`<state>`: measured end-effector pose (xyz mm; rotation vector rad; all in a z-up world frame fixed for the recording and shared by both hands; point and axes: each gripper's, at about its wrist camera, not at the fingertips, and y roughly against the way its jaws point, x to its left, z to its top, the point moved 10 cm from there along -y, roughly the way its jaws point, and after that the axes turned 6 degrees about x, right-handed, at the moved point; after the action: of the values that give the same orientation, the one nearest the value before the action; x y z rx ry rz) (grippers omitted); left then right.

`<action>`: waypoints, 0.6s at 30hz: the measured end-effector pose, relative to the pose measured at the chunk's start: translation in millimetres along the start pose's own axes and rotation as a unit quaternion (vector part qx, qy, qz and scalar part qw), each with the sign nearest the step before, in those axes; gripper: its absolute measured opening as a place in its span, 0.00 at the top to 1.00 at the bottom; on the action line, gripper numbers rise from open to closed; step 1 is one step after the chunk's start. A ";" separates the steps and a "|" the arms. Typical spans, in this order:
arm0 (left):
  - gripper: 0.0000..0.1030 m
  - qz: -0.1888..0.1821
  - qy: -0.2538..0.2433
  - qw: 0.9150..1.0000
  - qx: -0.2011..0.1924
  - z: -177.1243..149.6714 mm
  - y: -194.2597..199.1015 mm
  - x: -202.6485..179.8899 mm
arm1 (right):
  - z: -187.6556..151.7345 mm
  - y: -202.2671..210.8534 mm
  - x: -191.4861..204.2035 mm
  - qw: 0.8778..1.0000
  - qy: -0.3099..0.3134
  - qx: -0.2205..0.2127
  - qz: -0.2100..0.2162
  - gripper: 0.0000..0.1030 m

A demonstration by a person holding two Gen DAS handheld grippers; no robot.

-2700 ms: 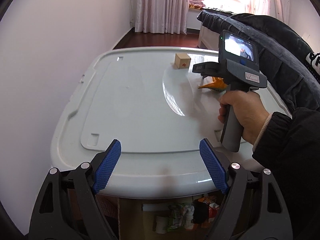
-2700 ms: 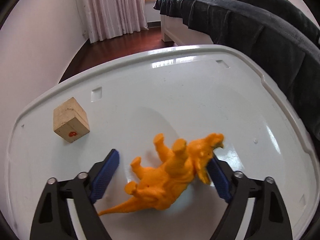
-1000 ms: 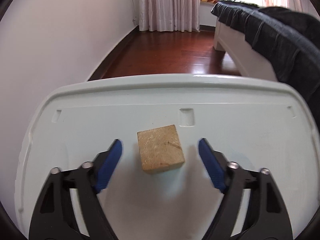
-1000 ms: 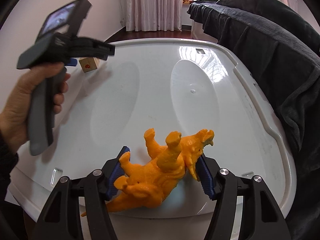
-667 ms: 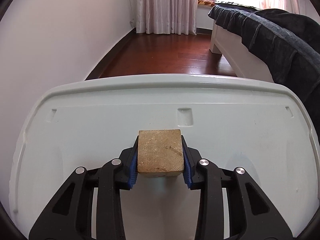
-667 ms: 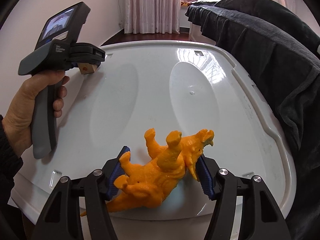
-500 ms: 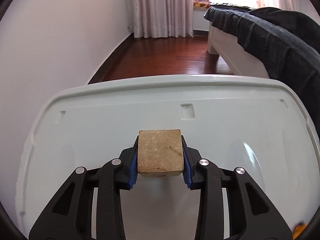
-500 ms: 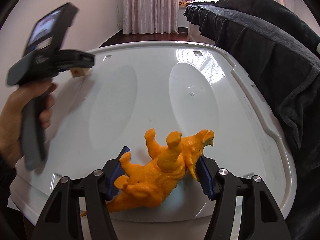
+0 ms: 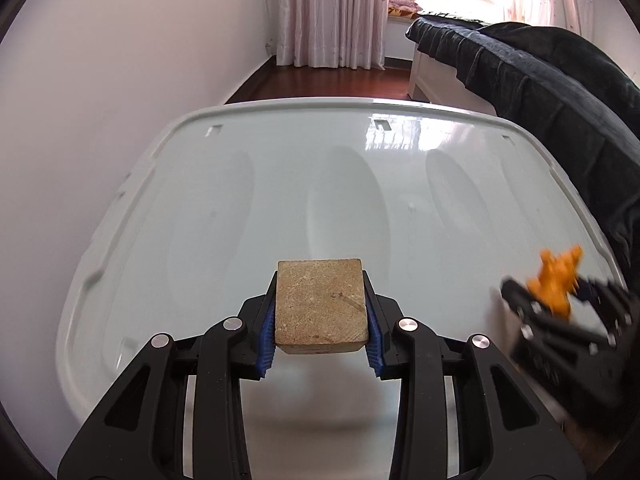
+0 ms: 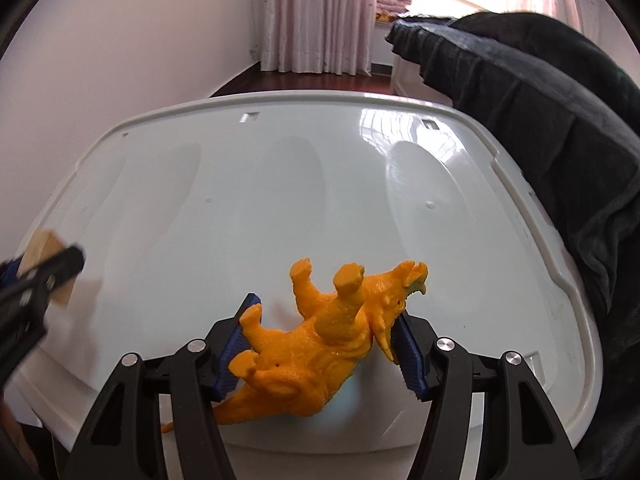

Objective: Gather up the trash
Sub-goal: 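Carry the dinosaur and wooden block over the box and open both grippers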

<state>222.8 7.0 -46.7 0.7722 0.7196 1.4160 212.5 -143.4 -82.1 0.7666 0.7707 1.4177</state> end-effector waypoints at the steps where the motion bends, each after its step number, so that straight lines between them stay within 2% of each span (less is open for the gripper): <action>1: 0.67 0.000 -0.001 1.000 -0.002 -3.5 4.2 1.2 | -0.1 1.9 2.4 1.000 0.004 -0.002 -0.002 0.40; 11: 0.67 0.004 0.001 1.000 -0.010 -44.0 39.5 14.0 | -13.5 37.1 10.5 1.000 0.002 -0.020 0.012 0.40; 16: 0.67 -0.008 -0.006 1.000 -0.006 -76.9 67.2 7.2 | -48.4 76.7 18.4 0.999 0.020 -0.031 0.036 0.40; 18: 0.66 -0.013 -0.009 1.000 -0.002 -94.6 78.4 2.3 | -75.3 95.8 19.2 0.998 0.026 -0.032 0.047 0.40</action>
<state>100.5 13.3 -36.6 0.7702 0.7107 1.3853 97.1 -122.8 -43.7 0.7273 0.7342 1.5447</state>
